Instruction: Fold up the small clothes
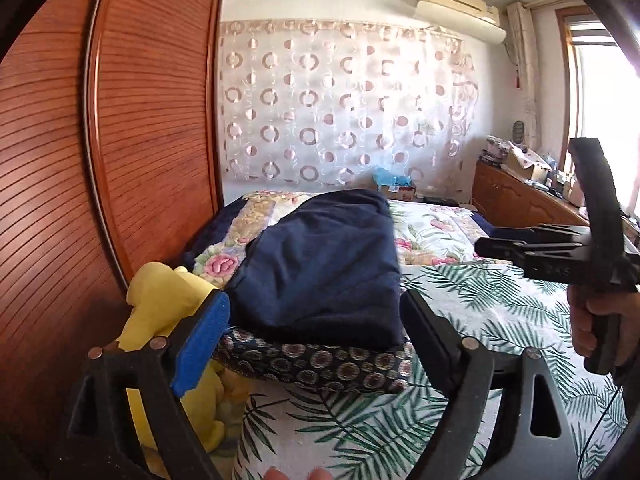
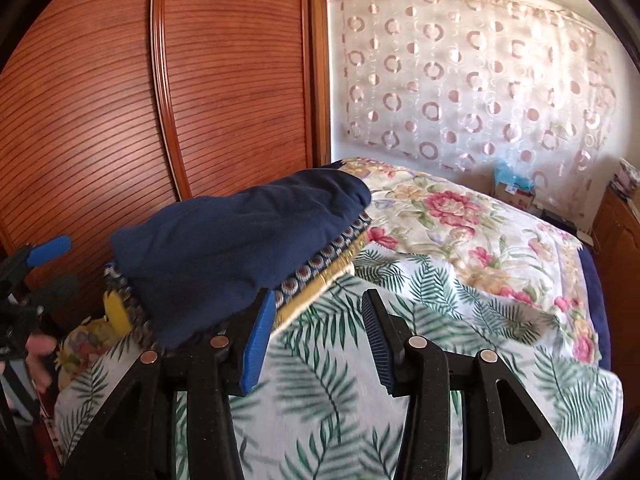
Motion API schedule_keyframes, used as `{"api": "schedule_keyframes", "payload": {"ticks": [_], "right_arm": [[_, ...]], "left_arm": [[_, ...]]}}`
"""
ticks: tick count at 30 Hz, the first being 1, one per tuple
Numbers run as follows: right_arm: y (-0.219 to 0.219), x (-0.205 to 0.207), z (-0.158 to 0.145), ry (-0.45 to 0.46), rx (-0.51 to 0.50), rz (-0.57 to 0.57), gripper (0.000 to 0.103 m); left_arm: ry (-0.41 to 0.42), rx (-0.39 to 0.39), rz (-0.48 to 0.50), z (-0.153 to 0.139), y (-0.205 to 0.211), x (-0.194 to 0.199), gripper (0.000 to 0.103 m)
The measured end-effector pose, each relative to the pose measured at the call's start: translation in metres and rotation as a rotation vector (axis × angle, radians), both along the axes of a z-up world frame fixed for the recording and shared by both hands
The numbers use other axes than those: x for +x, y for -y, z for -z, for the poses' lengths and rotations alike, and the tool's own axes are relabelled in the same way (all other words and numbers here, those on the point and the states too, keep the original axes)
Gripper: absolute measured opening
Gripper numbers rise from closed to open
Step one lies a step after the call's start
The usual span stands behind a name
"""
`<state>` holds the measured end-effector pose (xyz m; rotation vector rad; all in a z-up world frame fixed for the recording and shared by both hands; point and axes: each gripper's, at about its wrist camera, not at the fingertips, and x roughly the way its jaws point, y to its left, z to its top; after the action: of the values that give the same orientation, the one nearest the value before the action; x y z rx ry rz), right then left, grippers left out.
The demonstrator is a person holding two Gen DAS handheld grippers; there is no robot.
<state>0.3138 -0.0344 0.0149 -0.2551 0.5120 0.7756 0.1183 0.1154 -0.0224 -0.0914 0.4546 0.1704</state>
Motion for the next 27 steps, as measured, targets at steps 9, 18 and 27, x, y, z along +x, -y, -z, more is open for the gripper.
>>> {"api": "schedule_keyframes", "payload": {"ticks": [9, 18, 27], "right_arm": [[0.062, -0.080, -0.003, 0.037, 0.038, 0.110, 0.068], [0.121, -0.156, -0.008, 0.066, 0.049, 0.274, 0.068], [0.157, -0.224, -0.028, 0.102, 0.093, 0.372, 0.079]], "left_arm": [[-0.009, 0.013, 0.069, -0.008, 0.040, -0.015, 0.087], [-0.020, -0.004, 0.159, -0.010, 0.089, -0.029, 0.087], [-0.012, -0.009, 0.192, -0.031, 0.123, -0.037, 0.087]]}}
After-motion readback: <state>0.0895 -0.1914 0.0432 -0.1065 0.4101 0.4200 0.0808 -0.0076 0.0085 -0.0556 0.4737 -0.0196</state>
